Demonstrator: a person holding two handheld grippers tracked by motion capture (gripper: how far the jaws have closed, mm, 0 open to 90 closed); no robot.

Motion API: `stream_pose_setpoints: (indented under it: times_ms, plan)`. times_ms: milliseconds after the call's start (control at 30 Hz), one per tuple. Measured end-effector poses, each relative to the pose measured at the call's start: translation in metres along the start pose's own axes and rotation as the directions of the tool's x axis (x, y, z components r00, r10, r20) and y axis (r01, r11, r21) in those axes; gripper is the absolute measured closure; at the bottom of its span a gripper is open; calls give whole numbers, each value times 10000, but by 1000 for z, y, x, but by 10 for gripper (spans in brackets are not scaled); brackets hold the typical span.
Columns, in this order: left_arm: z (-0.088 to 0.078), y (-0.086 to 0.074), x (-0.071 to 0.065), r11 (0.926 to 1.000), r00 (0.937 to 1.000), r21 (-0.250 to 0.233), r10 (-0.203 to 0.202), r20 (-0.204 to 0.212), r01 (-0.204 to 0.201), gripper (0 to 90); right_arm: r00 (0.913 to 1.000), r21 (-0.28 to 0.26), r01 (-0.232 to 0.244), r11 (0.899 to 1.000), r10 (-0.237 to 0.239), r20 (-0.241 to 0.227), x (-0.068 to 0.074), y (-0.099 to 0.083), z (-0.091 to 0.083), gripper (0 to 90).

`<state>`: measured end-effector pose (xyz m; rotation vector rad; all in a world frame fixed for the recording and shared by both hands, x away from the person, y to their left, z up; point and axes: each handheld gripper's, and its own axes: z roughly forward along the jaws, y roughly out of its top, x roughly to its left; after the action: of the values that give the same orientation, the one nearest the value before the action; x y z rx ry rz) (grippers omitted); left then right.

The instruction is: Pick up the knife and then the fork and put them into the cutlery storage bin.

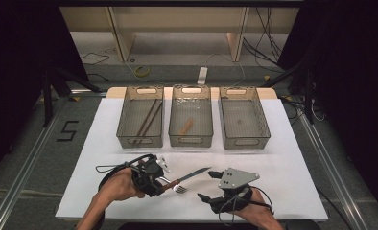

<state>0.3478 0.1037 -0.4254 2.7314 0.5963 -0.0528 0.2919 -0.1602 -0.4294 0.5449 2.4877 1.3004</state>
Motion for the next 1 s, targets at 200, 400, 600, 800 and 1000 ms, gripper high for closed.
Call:
stream_pose_setpoints:
  times_ms: [200, 400, 600, 800, 1000]
  plan:
    - [4, 13, -6, 9998, 9996, -11, 191, 185, -191, 748, 9984, 346, 564, 9978, -565, 22, 6, 5, 10, 279]
    - [9, 24, -12, 9991, 9986, 111, 395, 344, -399, 748, 9907, 684, 1347, 9885, -1356, 92, 9, 7, 18, 297]
    - [9, 35, -18, 9985, 9972, 24, 538, 521, -540, 748, 9760, 1144, 2137, 9702, -2169, 165, 15, 7, 25, 322]
    - [9, 43, -23, 9959, 9935, 113, 890, 712, -900, 748, 9553, 1588, 2879, 9444, -2949, 223, 19, 6, 32, 363]
    - [6, 47, -30, 9937, 9903, 74, 1110, 832, -1120, 748, 9413, 1847, 3282, 9264, -3371, 182, 21, 4, 36, 430]
